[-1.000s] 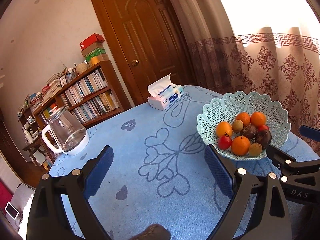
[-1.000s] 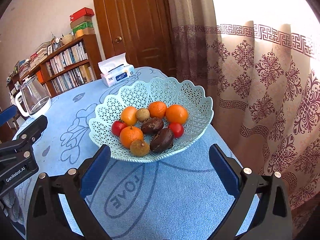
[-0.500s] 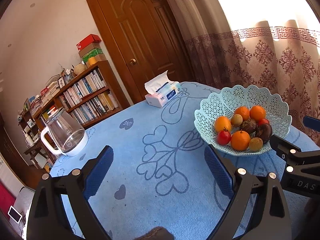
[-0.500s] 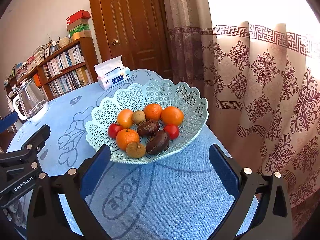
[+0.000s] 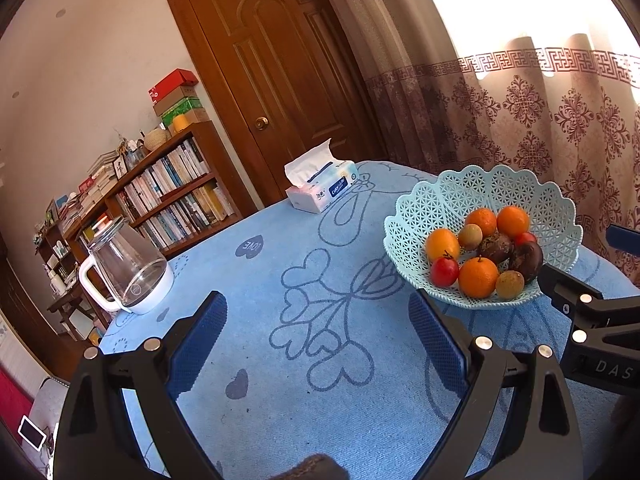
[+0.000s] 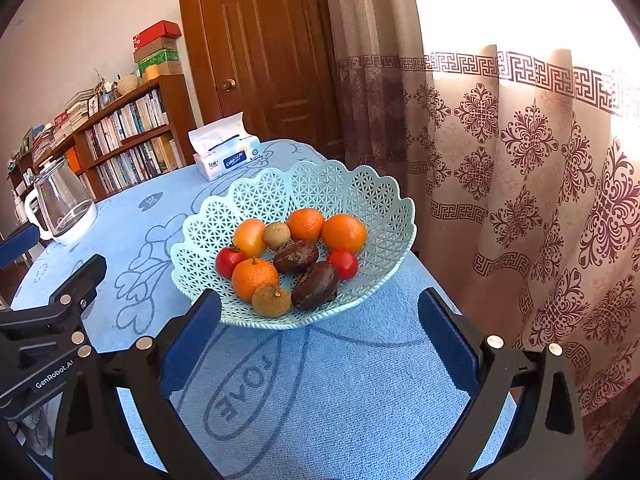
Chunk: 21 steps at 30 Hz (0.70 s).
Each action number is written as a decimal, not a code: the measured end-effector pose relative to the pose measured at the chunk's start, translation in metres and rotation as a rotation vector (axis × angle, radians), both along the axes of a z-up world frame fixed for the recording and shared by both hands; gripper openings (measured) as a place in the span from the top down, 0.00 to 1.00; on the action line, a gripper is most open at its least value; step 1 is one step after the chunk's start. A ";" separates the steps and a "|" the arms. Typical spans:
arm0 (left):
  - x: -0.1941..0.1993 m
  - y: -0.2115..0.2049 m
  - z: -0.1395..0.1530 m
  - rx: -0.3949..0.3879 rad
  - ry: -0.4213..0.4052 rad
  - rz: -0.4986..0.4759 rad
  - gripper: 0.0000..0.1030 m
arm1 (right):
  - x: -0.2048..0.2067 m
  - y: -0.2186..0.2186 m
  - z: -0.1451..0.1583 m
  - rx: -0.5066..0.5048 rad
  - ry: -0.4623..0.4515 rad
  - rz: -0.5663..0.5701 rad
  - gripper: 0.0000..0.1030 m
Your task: Organize fruits
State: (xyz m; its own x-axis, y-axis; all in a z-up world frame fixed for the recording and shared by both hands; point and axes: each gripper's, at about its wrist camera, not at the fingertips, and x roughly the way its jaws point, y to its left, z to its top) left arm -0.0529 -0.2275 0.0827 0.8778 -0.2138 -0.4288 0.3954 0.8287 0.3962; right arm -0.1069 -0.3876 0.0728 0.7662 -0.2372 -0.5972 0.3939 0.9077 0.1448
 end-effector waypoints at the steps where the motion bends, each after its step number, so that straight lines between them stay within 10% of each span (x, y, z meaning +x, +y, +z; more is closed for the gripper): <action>1: 0.000 0.000 0.000 0.000 0.000 -0.002 0.11 | 0.000 0.000 0.000 -0.001 0.000 0.000 0.03; 21: -0.001 0.000 -0.002 -0.003 0.015 -0.014 0.11 | 0.001 0.000 0.001 -0.001 0.000 0.001 0.03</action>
